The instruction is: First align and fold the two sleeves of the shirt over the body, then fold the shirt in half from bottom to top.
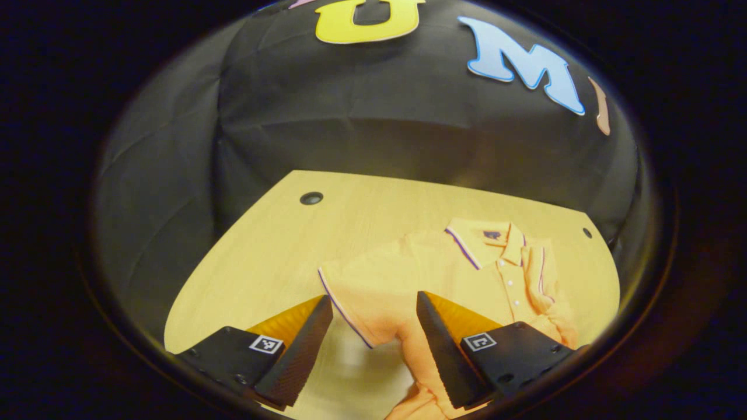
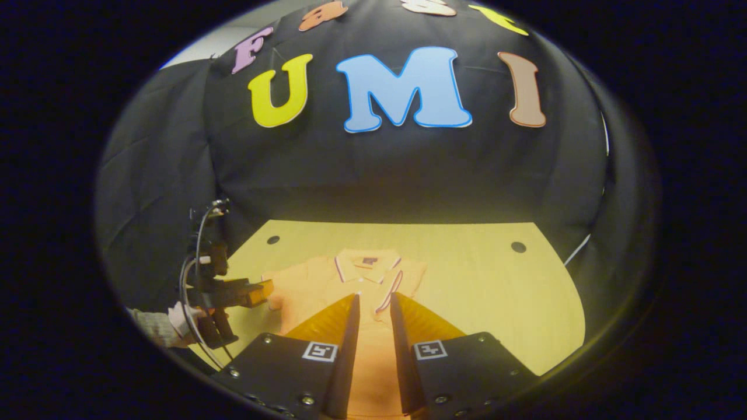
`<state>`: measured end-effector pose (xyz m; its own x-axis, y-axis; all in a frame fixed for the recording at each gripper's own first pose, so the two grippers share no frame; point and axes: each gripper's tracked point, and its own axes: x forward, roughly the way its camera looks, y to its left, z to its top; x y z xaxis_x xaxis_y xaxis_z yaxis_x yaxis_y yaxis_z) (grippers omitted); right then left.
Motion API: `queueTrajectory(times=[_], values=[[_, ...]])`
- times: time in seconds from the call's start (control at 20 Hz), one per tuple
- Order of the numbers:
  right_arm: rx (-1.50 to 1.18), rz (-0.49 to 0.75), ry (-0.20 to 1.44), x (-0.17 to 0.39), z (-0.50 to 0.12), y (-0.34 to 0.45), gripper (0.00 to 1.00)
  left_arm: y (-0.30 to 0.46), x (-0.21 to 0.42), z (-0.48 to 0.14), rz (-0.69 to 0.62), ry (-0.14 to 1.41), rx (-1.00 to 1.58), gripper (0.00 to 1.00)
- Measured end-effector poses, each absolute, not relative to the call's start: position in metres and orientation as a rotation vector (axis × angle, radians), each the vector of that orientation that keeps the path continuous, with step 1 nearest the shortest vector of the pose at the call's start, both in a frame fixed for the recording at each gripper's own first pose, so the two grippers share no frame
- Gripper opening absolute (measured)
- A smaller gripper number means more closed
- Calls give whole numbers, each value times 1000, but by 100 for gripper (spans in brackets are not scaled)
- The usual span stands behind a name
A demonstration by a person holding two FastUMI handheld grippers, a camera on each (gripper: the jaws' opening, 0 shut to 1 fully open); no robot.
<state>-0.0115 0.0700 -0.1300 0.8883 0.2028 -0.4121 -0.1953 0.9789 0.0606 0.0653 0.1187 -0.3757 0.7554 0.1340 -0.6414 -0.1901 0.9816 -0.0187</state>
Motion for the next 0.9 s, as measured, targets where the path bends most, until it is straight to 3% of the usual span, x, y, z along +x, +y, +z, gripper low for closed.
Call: queueTrajectory(times=[0.35, 0.8, 0.85, 0.9], values=[[24, 101, 447, -35, -135, 41, 33, 127, 57, -442, 220, 835, -127, 96], [63, 53, 475, -43, -145, 30, 33, 129, 62, -448, 237, 836, -74, 99], [62, 55, 479, -43, -146, 31, 33, 126, 62, -449, 227, 836, -71, 98], [59, 58, 482, -43, -147, 31, 33, 124, 65, -449, 224, 835, -67, 84]])
